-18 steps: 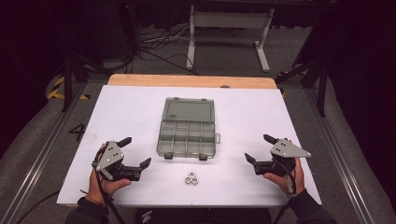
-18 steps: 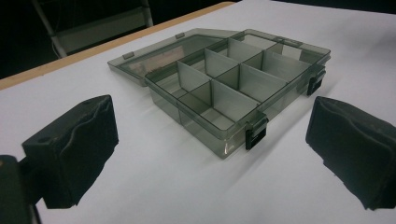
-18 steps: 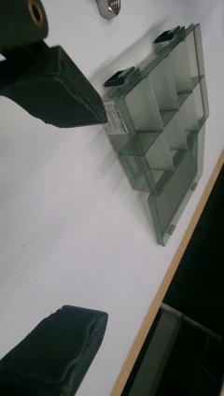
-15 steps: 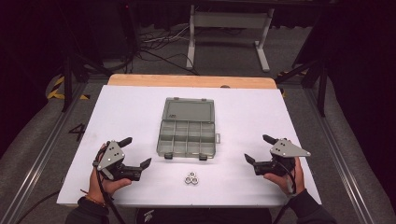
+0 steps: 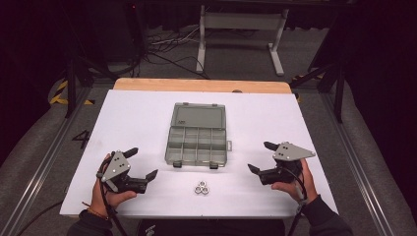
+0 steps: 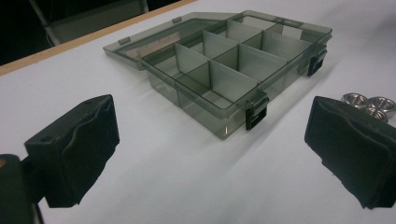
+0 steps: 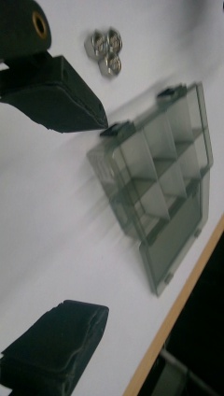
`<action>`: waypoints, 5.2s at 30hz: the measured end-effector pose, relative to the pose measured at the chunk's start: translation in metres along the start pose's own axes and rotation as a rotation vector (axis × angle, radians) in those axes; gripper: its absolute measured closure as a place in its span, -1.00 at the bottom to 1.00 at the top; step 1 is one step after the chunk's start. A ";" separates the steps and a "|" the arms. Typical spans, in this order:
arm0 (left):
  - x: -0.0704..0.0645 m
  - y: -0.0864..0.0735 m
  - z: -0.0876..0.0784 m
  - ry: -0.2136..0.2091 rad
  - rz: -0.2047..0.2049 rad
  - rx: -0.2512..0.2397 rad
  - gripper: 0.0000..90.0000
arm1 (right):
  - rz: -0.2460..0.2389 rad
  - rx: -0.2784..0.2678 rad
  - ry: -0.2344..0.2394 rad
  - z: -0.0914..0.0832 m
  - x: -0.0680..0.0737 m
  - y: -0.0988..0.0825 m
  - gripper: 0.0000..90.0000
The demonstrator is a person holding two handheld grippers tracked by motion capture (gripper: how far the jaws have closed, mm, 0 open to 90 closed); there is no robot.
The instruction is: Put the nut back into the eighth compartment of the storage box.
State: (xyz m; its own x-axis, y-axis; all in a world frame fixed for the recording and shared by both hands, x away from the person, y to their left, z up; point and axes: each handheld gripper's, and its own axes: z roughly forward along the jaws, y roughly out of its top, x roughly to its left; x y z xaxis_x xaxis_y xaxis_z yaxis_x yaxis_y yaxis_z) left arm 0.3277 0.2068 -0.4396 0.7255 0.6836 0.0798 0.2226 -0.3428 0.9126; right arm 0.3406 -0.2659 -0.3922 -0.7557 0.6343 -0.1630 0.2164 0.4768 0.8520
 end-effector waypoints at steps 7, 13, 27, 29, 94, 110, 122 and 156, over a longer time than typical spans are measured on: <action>-0.003 -0.003 -0.001 -0.008 0.009 0.011 -0.92 | -0.131 0.154 0.094 0.016 0.028 0.027 -0.59; -0.003 -0.003 0.001 -0.015 0.013 0.022 -0.92 | -0.190 0.292 0.216 0.039 0.054 0.045 -0.53; -0.002 -0.004 0.002 -0.027 0.009 0.024 -0.91 | -0.247 0.559 0.407 0.097 0.088 0.054 -0.13; -0.002 -0.004 0.003 -0.040 0.008 0.030 -0.91 | -0.233 0.605 0.428 0.104 0.090 0.053 -0.01; -0.006 -0.003 0.001 -0.023 0.014 0.011 -0.91 | -0.252 0.536 0.299 0.088 0.024 0.109 0.57; -0.006 -0.002 0.001 -0.018 0.023 0.006 -0.92 | -0.219 0.594 0.283 0.112 0.011 0.105 0.57; -0.006 -0.002 0.002 -0.022 0.021 0.009 -0.91 | -0.209 0.612 0.282 0.121 0.010 0.098 0.56; -0.006 -0.003 0.003 -0.040 0.017 0.017 -0.91 | -0.377 0.545 0.474 0.106 0.086 0.096 0.39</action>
State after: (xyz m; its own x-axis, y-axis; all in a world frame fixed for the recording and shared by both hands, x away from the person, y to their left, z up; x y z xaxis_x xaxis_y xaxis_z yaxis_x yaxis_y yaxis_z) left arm 0.3241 0.2019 -0.4440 0.7547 0.6513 0.0788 0.2207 -0.3651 0.9044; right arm 0.3616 -0.1011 -0.3772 -0.9928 0.1051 -0.0584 0.0732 0.9136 0.4000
